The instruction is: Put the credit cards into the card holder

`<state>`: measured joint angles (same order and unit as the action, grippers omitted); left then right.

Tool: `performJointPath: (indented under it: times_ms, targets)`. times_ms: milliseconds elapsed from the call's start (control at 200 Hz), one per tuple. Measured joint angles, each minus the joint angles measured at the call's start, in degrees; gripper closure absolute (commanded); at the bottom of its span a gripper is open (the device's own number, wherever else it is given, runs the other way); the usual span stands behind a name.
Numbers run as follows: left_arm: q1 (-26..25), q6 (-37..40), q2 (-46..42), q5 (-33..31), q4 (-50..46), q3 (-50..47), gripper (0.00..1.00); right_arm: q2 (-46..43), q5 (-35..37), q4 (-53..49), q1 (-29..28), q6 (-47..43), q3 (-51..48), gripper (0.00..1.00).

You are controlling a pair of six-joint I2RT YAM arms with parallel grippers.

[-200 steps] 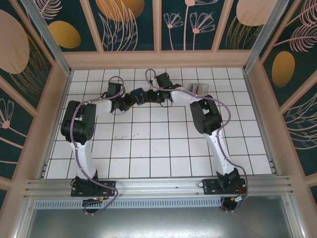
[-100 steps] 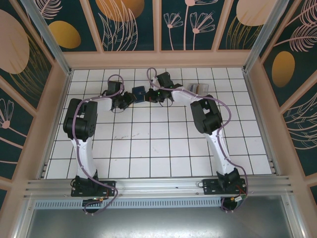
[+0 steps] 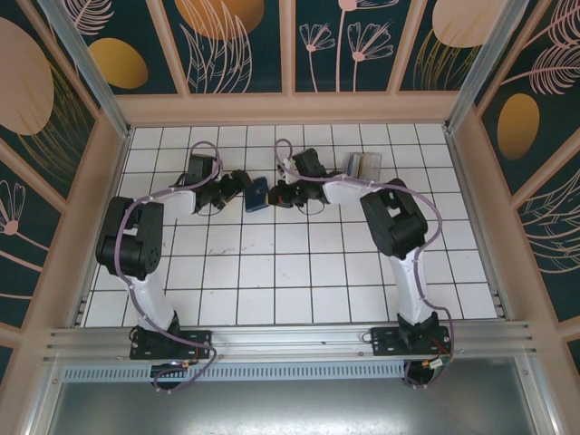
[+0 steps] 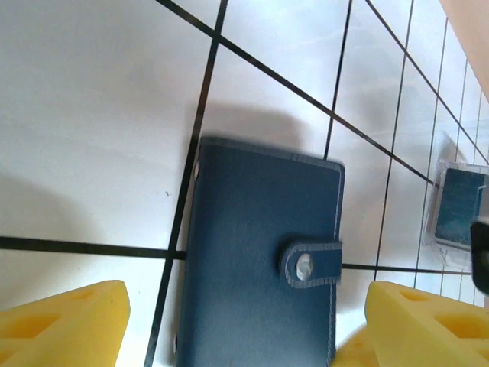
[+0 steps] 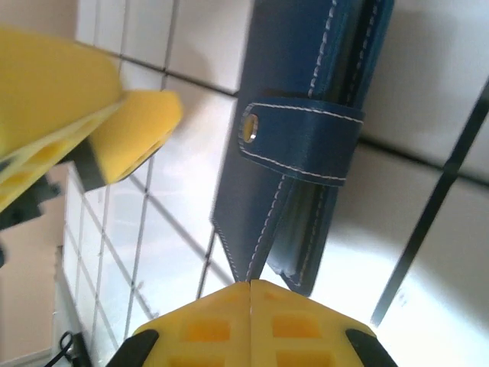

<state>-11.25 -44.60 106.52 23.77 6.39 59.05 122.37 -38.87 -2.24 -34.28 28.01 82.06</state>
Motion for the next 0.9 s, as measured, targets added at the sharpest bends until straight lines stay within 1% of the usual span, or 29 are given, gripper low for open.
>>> performJointPath:
  times_ms: [65,185,310,340,375,420,475,505,601,731,826,901]
  targets:
    - [0.00,0.42,-0.04,1.20,0.92,-1.62,0.28,-3.32,-0.48,1.64,-0.85,0.76,-3.82,1.00]
    - [0.00,0.24,-0.13,4.44,4.57,-6.03,0.28,-7.67,-0.72,5.64,-2.29,2.62,-10.38,1.00]
    - [0.39,0.17,-0.68,6.25,6.51,-7.58,0.32,-8.28,-1.07,8.48,-3.13,5.66,-13.55,1.00]
    - [0.46,0.22,-0.70,6.60,6.49,-7.69,0.33,-8.28,-0.87,8.52,-3.13,6.05,-13.77,0.95]
    - [0.44,0.48,-0.70,6.62,6.73,-7.96,0.35,-8.28,-0.15,8.87,-3.13,6.54,-13.86,0.92]
    - [0.48,0.61,-0.74,6.75,6.82,-8.17,0.41,-8.28,0.48,9.11,-3.10,6.88,-13.88,0.86]
    - [0.46,0.63,-0.72,6.84,6.88,-8.55,0.49,-8.28,1.55,9.25,-2.91,7.21,-13.79,0.83]
    - [0.42,0.55,-0.72,6.95,6.75,-8.61,0.51,-8.15,2.05,8.94,-2.84,7.23,-13.51,0.82]
    - [0.35,1.01,-0.42,7.37,6.43,-8.70,0.55,-7.21,3.69,8.22,-2.38,7.13,-11.76,0.76]
    - [0.20,1.51,0.28,7.54,6.08,-8.41,0.64,-4.55,5.64,7.63,-1.44,6.97,-8.31,0.68]
    - [-0.02,2.19,1.16,7.65,5.29,-7.37,0.67,-2.27,6.99,6.91,-1.16,7.04,-6.23,0.67]
    - [-0.22,2.60,1.64,7.72,4.92,-6.73,0.67,-0.52,7.56,6.25,-1.16,7.13,-4.90,0.66]
